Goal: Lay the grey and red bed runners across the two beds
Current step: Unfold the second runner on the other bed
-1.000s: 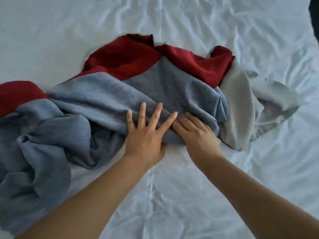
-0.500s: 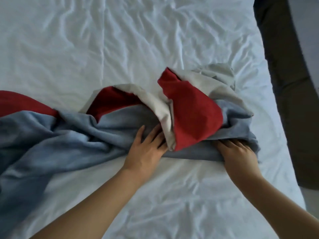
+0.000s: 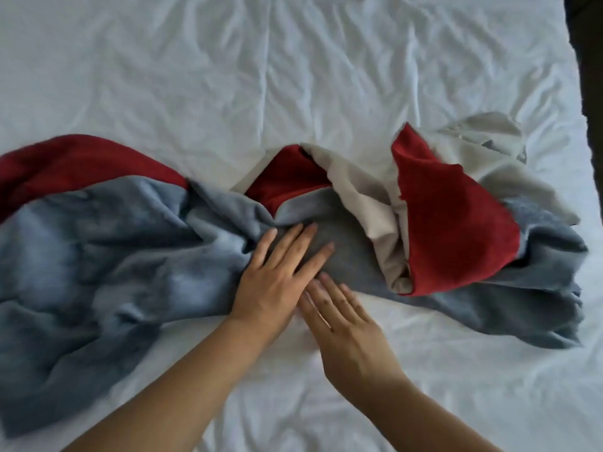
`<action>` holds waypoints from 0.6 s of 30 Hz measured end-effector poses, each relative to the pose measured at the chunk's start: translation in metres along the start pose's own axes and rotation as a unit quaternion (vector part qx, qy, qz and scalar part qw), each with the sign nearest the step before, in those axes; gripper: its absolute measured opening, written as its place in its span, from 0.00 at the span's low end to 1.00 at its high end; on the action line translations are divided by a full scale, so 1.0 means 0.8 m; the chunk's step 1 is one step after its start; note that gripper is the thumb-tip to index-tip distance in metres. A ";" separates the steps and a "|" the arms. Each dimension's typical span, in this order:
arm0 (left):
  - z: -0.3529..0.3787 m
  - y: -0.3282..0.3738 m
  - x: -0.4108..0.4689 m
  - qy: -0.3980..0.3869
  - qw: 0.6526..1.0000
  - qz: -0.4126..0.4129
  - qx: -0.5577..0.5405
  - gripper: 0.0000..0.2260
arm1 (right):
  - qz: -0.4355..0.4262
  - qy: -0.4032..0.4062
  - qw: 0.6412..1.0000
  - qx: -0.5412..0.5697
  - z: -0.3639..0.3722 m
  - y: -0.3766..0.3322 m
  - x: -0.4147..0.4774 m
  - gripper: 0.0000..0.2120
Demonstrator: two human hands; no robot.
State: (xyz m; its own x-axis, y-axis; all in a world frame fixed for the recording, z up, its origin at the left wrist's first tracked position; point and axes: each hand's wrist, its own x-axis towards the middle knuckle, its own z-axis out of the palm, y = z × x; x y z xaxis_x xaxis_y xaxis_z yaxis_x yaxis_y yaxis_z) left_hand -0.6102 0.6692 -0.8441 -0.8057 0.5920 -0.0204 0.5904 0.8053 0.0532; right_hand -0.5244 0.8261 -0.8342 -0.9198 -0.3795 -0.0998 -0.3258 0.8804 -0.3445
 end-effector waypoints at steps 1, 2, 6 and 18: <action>-0.004 -0.022 -0.015 0.010 1.000 -0.009 0.003 0.25 | -0.013 0.004 1.000 0.005 0.005 -0.018 0.020 0.32; -0.007 -0.044 -0.031 0.018 1.000 -0.017 0.007 0.26 | -0.023 0.011 1.000 0.007 0.009 -0.034 0.040 0.31; -0.007 -0.125 -0.111 0.039 0.997 -0.045 0.055 0.28 | -0.071 0.002 0.998 0.003 0.029 -0.097 0.110 0.29; -0.066 -0.344 -0.281 -0.092 0.979 -0.183 -0.021 0.52 | -0.183 -0.046 0.976 -0.111 0.075 -0.301 0.239 0.26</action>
State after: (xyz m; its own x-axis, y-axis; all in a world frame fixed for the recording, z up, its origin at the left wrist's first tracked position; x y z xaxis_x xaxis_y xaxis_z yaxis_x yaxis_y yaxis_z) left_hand -0.5943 0.3129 -0.8019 -0.9382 0.2637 -0.2243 0.2590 0.9646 0.0507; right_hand -0.6088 0.5248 -0.8263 -0.7122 -0.6954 -0.0957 -0.6781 0.7168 -0.1623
